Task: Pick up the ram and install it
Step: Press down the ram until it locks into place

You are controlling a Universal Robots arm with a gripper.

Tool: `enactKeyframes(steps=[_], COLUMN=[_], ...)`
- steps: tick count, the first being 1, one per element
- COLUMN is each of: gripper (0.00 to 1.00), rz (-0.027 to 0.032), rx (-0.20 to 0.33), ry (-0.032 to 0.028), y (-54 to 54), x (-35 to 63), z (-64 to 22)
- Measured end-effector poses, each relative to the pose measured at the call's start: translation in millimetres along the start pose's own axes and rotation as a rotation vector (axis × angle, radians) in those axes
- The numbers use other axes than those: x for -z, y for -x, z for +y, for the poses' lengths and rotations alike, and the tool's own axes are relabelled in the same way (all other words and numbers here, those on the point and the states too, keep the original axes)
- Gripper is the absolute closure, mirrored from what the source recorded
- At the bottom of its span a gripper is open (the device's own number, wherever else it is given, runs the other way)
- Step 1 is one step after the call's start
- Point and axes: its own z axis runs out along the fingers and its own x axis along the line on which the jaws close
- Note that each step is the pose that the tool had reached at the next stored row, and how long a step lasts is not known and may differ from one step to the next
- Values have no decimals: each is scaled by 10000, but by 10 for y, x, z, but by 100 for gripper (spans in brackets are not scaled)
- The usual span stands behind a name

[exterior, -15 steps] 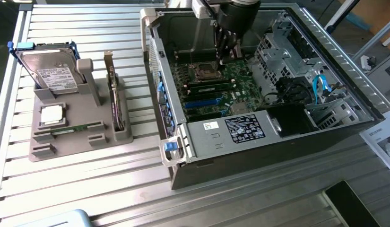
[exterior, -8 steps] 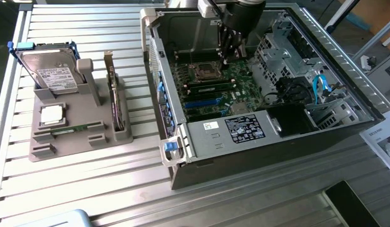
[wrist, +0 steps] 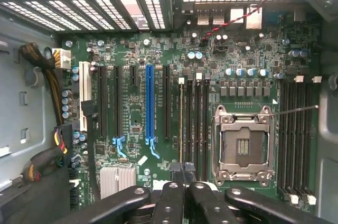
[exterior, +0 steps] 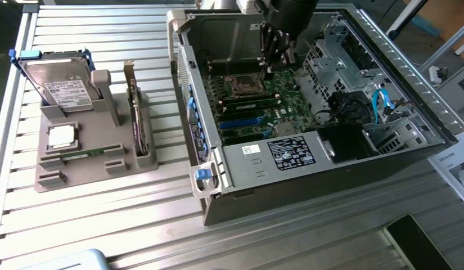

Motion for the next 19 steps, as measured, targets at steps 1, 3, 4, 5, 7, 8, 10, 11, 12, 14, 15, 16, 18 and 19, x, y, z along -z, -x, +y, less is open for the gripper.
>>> enactKeyframes(steps=[1, 3, 4, 5, 7, 8, 10, 11, 12, 14, 15, 16, 18, 19], gripper=[89, 89, 89, 89, 89, 89, 89, 89, 89, 89, 89, 89, 89, 89], rz=[1, 14, 17, 20, 28, 28, 26, 28, 26, 27, 26, 25, 28, 18], rx=[0, 1, 2, 1, 2, 2, 2, 2, 2, 2, 2, 2, 2, 3], ry=[3, 13, 16, 20, 28, 28, 27, 28, 27, 28, 27, 27, 28, 30], y=[-1, -3, -4, -5, -6, -7, -7, -7, -7, -8, -8, -7, -8, -8], x=[17, 63, 76, 89, 116, 123, 131, 136, 138, 145, 146, 145, 147, 148], z=[0, -1, -1, -1, -1, -1, -2, -1, -2, -2, -2, -2, -2, -1])
